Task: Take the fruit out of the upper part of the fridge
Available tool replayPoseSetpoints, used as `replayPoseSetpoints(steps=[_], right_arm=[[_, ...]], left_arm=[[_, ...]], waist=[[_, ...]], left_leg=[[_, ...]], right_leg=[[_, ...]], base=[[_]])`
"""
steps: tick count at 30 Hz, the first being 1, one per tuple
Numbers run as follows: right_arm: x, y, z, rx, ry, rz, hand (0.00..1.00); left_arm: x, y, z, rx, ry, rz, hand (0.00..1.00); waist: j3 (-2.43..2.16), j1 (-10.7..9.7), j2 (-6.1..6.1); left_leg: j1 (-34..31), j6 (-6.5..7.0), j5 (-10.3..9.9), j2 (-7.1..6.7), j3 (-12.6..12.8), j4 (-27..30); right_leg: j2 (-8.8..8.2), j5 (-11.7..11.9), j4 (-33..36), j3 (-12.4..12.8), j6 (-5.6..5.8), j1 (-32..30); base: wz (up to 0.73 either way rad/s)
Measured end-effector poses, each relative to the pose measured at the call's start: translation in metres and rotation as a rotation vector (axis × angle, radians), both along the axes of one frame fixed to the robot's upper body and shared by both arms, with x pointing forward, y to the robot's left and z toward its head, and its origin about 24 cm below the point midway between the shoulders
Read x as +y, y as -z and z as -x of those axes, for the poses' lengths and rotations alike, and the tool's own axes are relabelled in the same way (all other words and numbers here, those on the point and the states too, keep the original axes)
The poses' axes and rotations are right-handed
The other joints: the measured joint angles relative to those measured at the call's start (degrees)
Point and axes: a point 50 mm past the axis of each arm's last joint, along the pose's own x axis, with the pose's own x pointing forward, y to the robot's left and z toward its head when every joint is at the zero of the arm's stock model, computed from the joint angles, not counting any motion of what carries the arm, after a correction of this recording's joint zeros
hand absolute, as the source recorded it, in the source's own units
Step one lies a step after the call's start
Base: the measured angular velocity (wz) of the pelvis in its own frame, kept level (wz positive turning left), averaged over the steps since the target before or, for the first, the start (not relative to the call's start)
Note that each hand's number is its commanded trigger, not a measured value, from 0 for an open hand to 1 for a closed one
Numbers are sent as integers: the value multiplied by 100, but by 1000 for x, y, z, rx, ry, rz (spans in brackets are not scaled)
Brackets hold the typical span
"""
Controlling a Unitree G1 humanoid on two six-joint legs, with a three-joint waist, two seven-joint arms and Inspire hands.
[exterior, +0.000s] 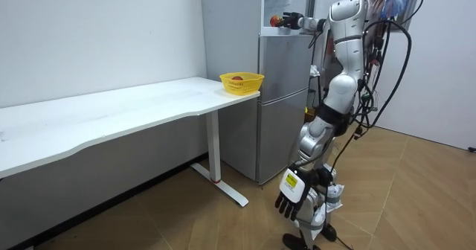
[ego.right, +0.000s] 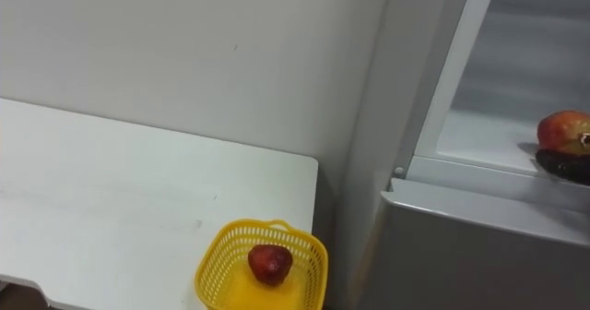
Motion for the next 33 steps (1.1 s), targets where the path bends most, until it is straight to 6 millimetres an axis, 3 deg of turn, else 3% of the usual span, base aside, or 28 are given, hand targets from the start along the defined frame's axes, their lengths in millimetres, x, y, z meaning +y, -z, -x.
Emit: replayPoseSetpoints(steps=[7, 17, 33], right_arm=[[3, -5, -4, -14, -34, 3, 0], [-2, 1, -6, -17, -78, -60, 0], [-1, -5, -9, -54, -156, -88, 0]], left_arm=[[0, -1, -8, -27, 10, -1, 0], [1, 0, -11, -19, 5, 0, 0], [1, 1, -7, 17, -6, 13, 0]], waist=[[-14, 43, 27], [46, 145, -41], [43, 134, 38]], left_leg=[[-10, -15, 11, 16, 50, -27], [3, -41, 23, 70, 135, -31], [-7, -97, 59, 96, 137, -46]], right_leg=[[-5, 1, 42, 63, -14, -96], [5, -3, 76, 106, -58, -100], [19, -28, 99, 130, -121, -153]], base=[[-5], [-3], [0]])
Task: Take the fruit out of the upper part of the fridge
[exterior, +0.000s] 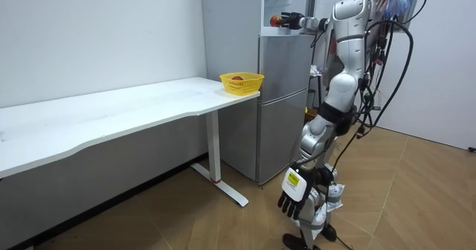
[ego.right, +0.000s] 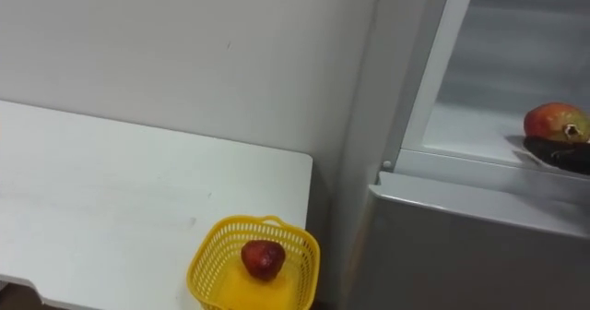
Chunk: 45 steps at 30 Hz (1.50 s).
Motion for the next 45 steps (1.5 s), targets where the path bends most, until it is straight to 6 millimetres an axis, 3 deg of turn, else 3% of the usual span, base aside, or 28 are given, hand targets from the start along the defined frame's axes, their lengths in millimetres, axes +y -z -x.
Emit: replayPoseSetpoints(steps=[17, 33, 34, 35, 36, 45], right_arm=[[0, 0, 0, 54, -9, 77, 0], [6, -4, -5, 76, -43, 149, 0], [7, -5, -5, 76, -47, 153, 36], [9, -5, -6, 75, -54, 158, 85], [9, -6, -6, 73, -56, 161, 100], [12, -8, -8, 92, -75, 211, 100]], left_arm=[[0, 0, -2, -1, 3, 9, 0], [2, -1, -7, -22, -7, 24, 0], [2, -1, -7, -22, -6, 24, 0], [2, -1, -7, -22, -6, 24, 0], [2, -1, -7, -23, -6, 24, 0], [2, -1, -5, -20, -8, 24, 0]], waist=[[-13, -5, -126], [-10, 4, -142], [-9, 4, -140], [-10, 4, -141], [-11, 5, -143], [-8, 50, -129]], left_leg=[[-86, -14, 9, 7, -4, 15], [-82, -23, 15, 12, 25, -3], [-79, -24, 16, 13, 25, -3], [-77, -25, 16, 14, 25, -2], [-78, -26, 17, 14, 25, -2], [-77, -27, 17, 13, 7, 1]], right_leg=[[6, -9, 10, -40, -15, -60], [-6, -44, 100, 11, -30, -138], [-6, -43, 100, 10, -30, -136], [-5, -43, 101, 9, -31, -135], [-5, -43, 101, 9, -32, -136], [-6, -43, 95, -21, -33, -131]], base=[[1], [-2], [0], [0], [0], [0]])
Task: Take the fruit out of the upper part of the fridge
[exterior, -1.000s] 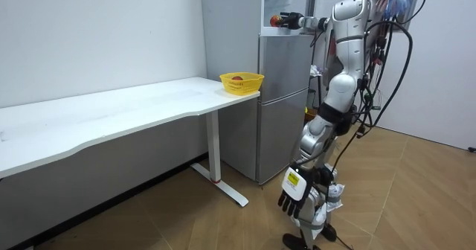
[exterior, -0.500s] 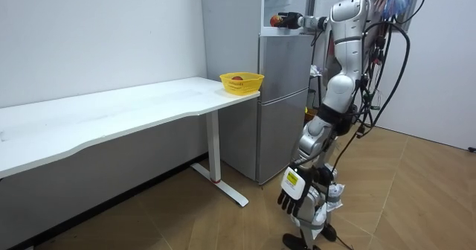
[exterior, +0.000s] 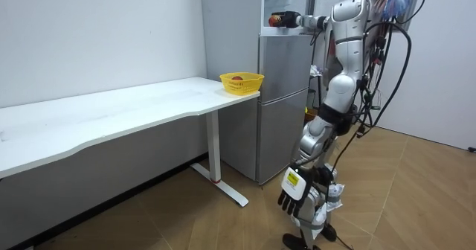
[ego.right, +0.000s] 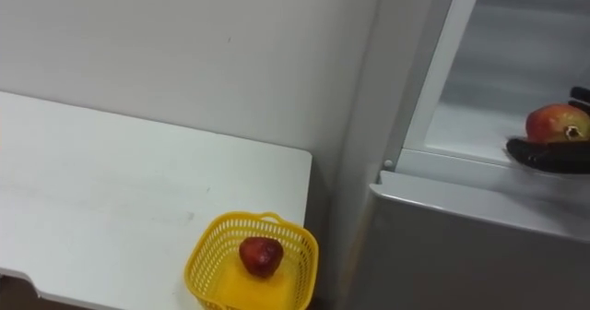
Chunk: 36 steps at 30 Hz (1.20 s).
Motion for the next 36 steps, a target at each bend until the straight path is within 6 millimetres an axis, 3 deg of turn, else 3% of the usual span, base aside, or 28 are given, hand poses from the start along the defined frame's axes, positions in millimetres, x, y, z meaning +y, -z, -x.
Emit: replayPoseSetpoints(steps=[10, 19, 26, 31, 36], right_arm=[[-2, -3, 1, 3, -1, 25, 100], [0, -8, 0, -20, -10, 10, 100], [5, -11, -3, -37, -13, 6, 100], [30, -14, -9, -93, -32, 32, 100], [66, -18, -8, -193, -123, 56, 100]], left_arm=[[0, 0, -4, -8, 4, 3, 0], [0, 0, -3, -2, 8, -1, 0], [0, 0, -4, -10, 2, 0, 0], [1, 0, -4, -16, 6, -21, 0], [-1, 0, -5, -26, 7, -22, 0]], waist=[[-3, 137, 40], [-14, 133, 6], [6, 122, 16], [45, 83, 79], [30, 48, 190]], left_leg=[[0, -10, 6, -8, -40, -16], [-2, -25, 15, -5, -18, -42], [6, -26, 15, -4, -31, -6], [45, -31, 14, -1, -54, -4], [81, -36, 9, 0, -28, -4]], right_leg=[[1, -11, -2, -11, -7, 15], [6, -23, -4, -55, -17, 29], [5, -23, -47, -80, -17, 33], [18, -16, -101, -74, -22, 100], [27, -10, -84, -29, -22, 123]], base=[[1], [0], [0], [1], [0]])
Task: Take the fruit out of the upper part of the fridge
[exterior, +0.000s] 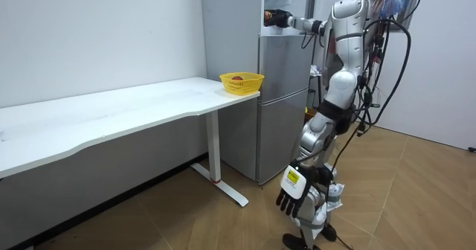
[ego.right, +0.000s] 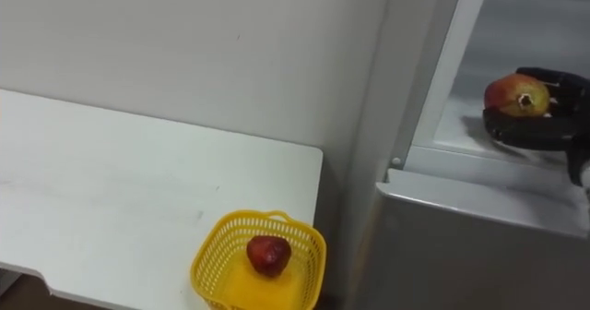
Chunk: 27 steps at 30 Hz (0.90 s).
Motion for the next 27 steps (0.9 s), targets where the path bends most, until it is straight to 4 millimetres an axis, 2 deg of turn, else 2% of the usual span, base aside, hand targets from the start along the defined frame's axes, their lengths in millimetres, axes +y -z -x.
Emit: replayPoseSetpoints(steps=[2, 9, 12, 14, 17, 21, 24, 27], right_arm=[[22, 2, 11, -53, -57, 71, 100], [46, 2, 32, -169, -15, 120, 100], [54, -4, 48, -233, 0, 161, 100], [63, -4, 65, -298, -22, 157, 100], [75, -4, 80, -356, -38, 175, 100], [79, -7, 87, -396, -4, 247, 100], [87, -17, 95, -471, 5, 319, 100], [107, -22, 106, -561, -27, 355, 100]], left_arm=[[-2, 1, 0, -14, 4, 4, 0], [-8, 3, -2, -44, 1, -4, 0], [-16, 6, -2, -47, 1, 21, 0], [-20, 9, 4, -29, 2, 30, 0], [-28, 11, 3, -40, 7, 43, 0], [-32, 12, -2, -63, 15, 56, 0], [-32, 12, -6, -78, 23, 65, 0], [-32, 12, -11, -84, 27, 65, 0]], waist=[[-21, 4, 67], [-22, -116, 203], [-53, -150, 279], [-26, -153, 337], [-1, -220, 423], [8, -246, 459], [7, -245, 463], [-4, -204, 453]], left_leg=[[9, 0, 0, -7, 2, -19], [13, 1, -1, -1, 53, -64], [32, 3, -2, -7, 78, -100], [130, 4, -3, -6, 115, -111], [179, 7, -5, 3, 212, -113], [216, 12, -15, 12, 240, -132], [191, 20, -20, 11, 244, -160], [211, 20, -21, 30, 346, -205]], right_leg=[[-4, 2, 7, 10, 3, 5], [-6, 0, -1, 30, 6, -27], [-13, -5, -15, 54, 15, -24], [-13, -10, -20, 85, 23, 68], [-12, -19, -14, 168, 34, 79], [-6, -30, 7, 250, 41, 62], [2, -59, 101, 341, 49, -18], [1, -55, 109, 357, 43, -28]], base=[[0], [-1], [-3], [-7], [-13], [-8], [-8], [-10]])
